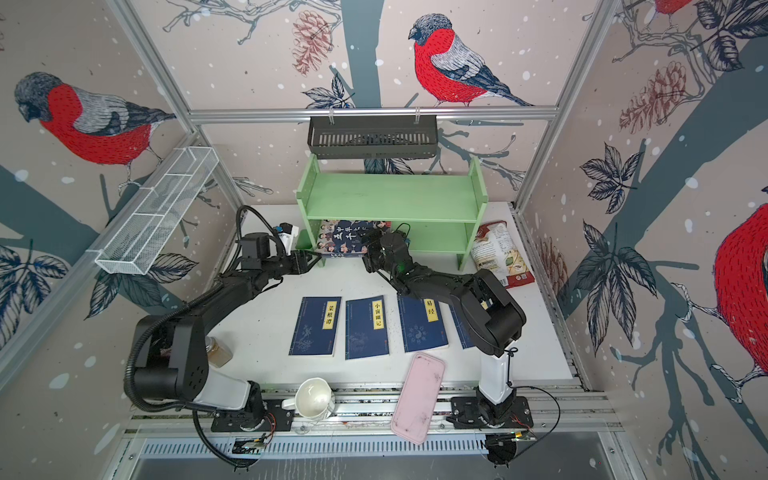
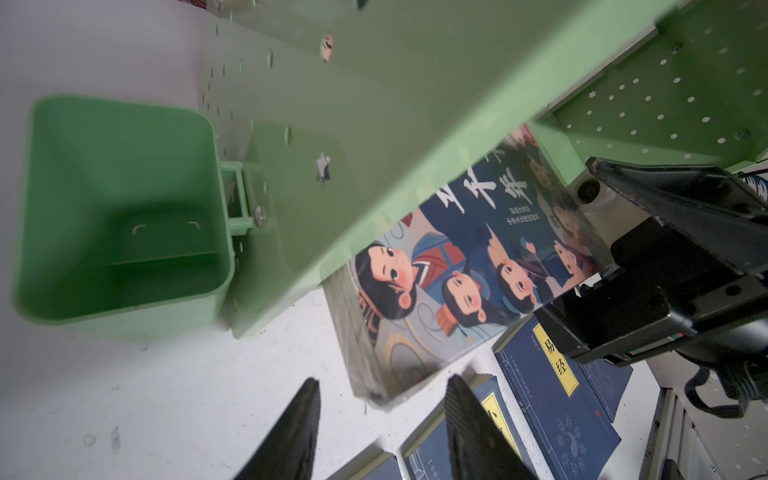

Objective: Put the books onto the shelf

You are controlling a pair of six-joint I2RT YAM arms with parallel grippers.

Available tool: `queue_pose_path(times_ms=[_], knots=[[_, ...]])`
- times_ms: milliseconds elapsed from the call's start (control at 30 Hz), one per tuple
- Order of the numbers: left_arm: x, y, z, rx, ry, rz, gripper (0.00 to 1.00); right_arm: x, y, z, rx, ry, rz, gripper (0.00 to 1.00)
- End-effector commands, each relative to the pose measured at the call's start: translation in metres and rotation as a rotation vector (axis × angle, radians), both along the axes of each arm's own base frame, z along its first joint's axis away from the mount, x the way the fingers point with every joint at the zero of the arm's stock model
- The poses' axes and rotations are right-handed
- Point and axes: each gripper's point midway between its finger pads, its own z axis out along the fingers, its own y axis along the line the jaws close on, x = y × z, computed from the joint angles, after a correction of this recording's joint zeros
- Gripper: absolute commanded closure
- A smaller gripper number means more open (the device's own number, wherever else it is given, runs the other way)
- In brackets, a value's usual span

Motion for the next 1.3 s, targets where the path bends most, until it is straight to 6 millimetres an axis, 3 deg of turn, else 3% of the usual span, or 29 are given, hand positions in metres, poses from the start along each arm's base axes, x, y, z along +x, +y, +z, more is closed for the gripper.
queue_pose_path(times_ms=[0, 167, 367, 800, 1067, 1267], knots=[[-0.003, 0.001, 0.010, 0.025, -0.052, -0.008, 0.51, -0.002, 0.003, 0.011, 0.010, -0.031, 0.024, 0.16], [-0.018, 0.005, 0.007, 0.081, -0.072, -0.017, 0.51, 0.000, 0.004, 0.014, 0.007, -0.034, 0.027, 0.16], [-0.020, 0.002, -0.011, 0.074, -0.029, -0.046, 0.53, 0.000, 0.002, 0.012, 0.002, -0.029, 0.024, 0.16], [0.000, 0.003, -0.017, 0.048, -0.044, 0.003, 0.53, -0.005, -0.001, 0.011, 0.000, -0.024, 0.029, 0.16], [0.009, 0.003, -0.008, 0.016, -0.070, 0.034, 0.52, -0.011, -0.003, 0.013, -0.009, -0.027, 0.043, 0.16], [0.013, 0.003, -0.008, 0.018, -0.077, 0.047, 0.52, -0.020, -0.017, -0.002, -0.021, -0.011, 0.042, 0.16]])
